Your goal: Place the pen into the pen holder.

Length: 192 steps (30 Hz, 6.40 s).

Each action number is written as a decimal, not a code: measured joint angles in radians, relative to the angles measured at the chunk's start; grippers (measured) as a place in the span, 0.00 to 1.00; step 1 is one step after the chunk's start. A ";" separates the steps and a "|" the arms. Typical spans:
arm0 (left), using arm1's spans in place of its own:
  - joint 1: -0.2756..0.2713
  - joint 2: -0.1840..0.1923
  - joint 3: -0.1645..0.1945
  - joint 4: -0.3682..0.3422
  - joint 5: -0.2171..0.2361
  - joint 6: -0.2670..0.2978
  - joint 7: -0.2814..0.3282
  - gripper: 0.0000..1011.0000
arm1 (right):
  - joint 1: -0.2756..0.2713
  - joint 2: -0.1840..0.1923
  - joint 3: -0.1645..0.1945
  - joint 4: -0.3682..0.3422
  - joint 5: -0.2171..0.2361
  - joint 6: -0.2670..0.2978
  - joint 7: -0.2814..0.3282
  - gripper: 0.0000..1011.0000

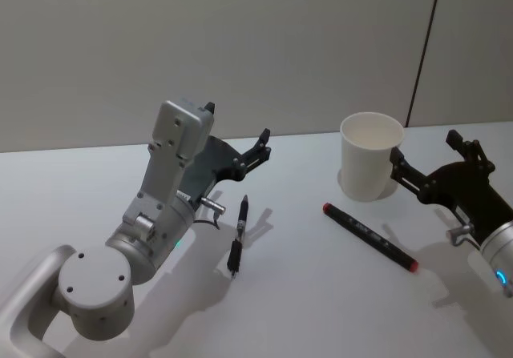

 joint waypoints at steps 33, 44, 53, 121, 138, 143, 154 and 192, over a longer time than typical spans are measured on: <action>0.000 0.000 0.000 0.000 0.000 0.000 0.000 0.99 | 0.000 0.000 0.000 0.000 0.000 0.000 0.000 0.99; 0.000 0.000 0.000 0.000 0.000 0.000 0.000 0.99 | 0.009 -0.001 0.002 0.006 -0.001 0.001 0.024 0.99; 0.000 0.000 0.000 0.000 0.000 0.000 0.000 0.99 | 0.011 0.015 0.011 -0.001 -0.001 0.013 0.064 0.99; 0.000 0.000 0.000 0.000 0.000 0.000 0.000 0.99 | 0.043 0.047 -0.020 -0.078 -0.155 0.508 0.183 0.99; 0.000 0.000 0.000 0.000 0.000 0.000 0.000 0.99 | 0.115 -0.001 -0.058 0.010 -0.253 0.549 0.236 0.99; 0.000 0.000 0.000 0.000 0.000 0.000 0.000 0.99 | 0.129 -0.014 -0.065 0.035 -0.263 0.553 0.245 0.99; 0.000 0.000 0.000 0.000 0.000 0.000 0.000 0.99 | 0.147 -0.040 -0.081 0.079 -0.270 0.556 0.258 0.99; 0.000 0.000 0.000 0.000 0.000 0.000 0.000 0.99 | 0.141 -0.063 -0.095 0.099 -0.252 0.568 0.247 0.99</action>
